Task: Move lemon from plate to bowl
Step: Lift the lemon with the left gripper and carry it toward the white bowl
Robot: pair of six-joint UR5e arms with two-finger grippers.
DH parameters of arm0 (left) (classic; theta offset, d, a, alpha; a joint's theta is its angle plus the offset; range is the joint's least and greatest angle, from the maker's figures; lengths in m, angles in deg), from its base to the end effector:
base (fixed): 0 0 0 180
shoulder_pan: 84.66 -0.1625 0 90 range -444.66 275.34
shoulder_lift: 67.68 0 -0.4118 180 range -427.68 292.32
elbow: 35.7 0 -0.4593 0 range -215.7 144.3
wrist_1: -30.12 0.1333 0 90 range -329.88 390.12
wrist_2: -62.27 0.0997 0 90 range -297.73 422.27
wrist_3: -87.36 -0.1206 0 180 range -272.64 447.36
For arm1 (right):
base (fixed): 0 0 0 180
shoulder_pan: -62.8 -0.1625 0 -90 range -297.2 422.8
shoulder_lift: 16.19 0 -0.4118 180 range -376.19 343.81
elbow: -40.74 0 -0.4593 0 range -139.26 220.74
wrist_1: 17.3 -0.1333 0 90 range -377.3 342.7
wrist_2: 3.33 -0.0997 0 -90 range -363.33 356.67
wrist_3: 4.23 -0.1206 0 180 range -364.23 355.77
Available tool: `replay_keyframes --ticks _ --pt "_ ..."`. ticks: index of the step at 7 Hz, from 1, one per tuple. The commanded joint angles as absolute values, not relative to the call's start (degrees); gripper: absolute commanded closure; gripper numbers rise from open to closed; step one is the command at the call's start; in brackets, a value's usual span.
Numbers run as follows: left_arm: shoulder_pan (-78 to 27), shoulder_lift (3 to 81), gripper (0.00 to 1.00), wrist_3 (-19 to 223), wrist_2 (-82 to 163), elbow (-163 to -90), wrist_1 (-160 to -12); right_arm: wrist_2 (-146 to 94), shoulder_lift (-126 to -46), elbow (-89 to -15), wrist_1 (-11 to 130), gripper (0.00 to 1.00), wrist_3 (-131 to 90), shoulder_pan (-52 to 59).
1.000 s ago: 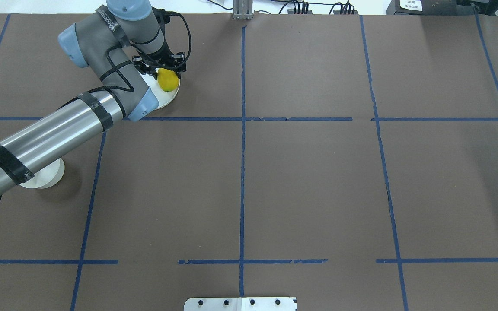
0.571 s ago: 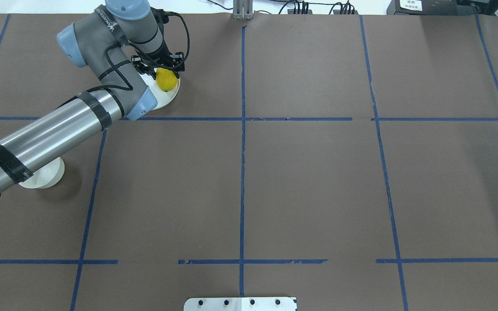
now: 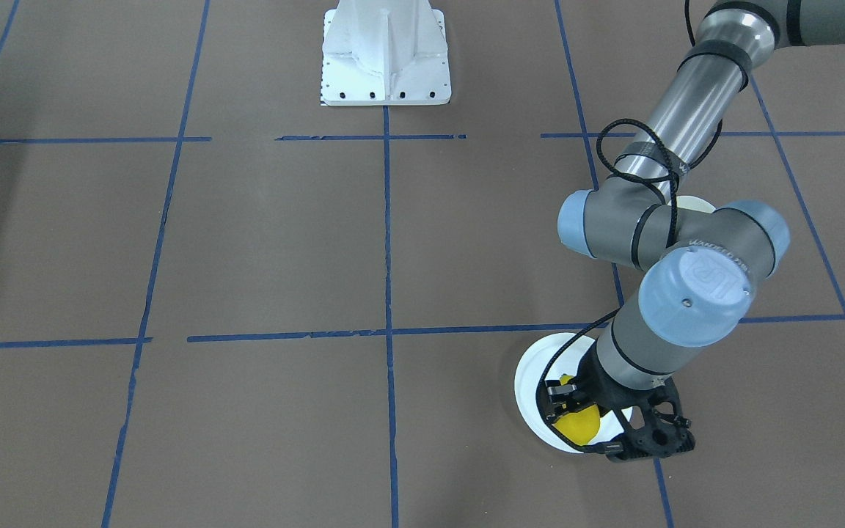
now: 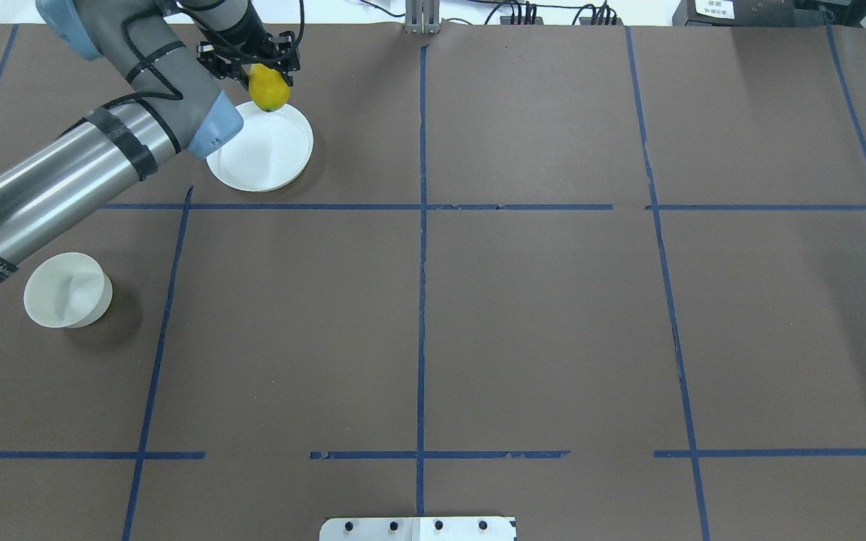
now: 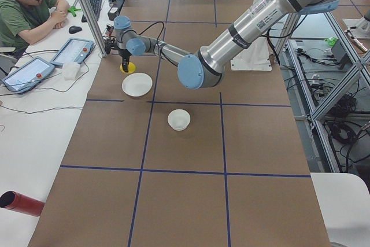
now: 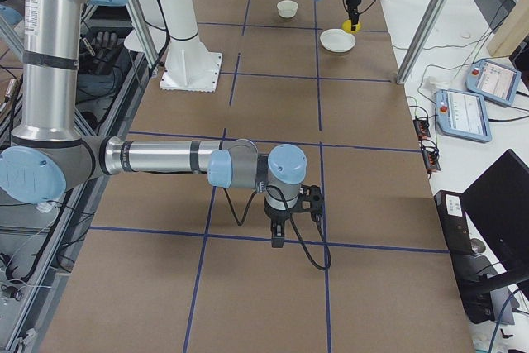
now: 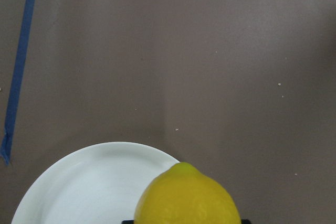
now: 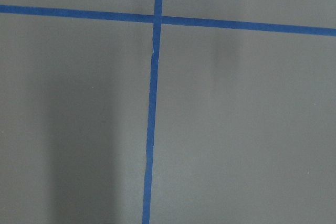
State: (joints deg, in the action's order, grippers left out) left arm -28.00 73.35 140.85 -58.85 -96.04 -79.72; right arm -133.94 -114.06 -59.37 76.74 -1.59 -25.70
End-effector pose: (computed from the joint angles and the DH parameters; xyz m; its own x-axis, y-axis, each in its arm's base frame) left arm 0.4304 -0.7833 0.2661 0.6465 -0.0560 -0.7609 0.1784 0.9807 0.0795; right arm 0.0417 -0.5006 0.6471 0.7574 -0.0455 0.6513 0.0611 0.9981 -0.0014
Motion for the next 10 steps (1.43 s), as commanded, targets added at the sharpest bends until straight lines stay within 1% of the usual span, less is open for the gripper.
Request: replay_keyframes --ticks 1,3,5,6,7,8,9,10 --pt "-24.99 61.33 0.73 132.49 -59.20 -114.53 -70.12 -133.94 -114.10 -59.37 76.74 0.00 -1.59 -25.70" --pt "-22.44 49.37 0.73 122.91 -59.20 -131.07 -62.72 -133.94 -114.01 -59.37 76.74 0.00 -1.59 -25.70" --pt "-22.34 34.61 0.74 121.64 -59.46 -144.27 -62.60 -133.85 -114.01 -59.37 76.74 0.00 -1.59 -25.70" --pt "-22.34 28.01 0.75 121.64 -59.46 -149.47 -63.12 -133.85 -114.01 -59.37 76.74 0.00 -1.59 -25.70" --pt "-22.34 24.21 0.75 122.42 -59.46 -151.52 -63.30 -133.85 -114.01 -59.37 76.74 0.00 -1.59 -25.70" --pt "-22.52 22.78 0.77 124.69 -59.29 -151.37 -64.61 -133.85 -114.01 -59.37 76.74 0.00 -1.59 -25.70" --pt "-22.95 18.59 0.77 127.24 -59.03 -150.93 -71.58 -133.85 -114.10 -59.37 76.74 0.00 -1.59 -25.70" --pt "-24.35 16.63 0.78 131.35 -58.76 -150.14 -76.79 -133.94 -114.10 -59.28 76.74 0.00 -1.59 -25.70"
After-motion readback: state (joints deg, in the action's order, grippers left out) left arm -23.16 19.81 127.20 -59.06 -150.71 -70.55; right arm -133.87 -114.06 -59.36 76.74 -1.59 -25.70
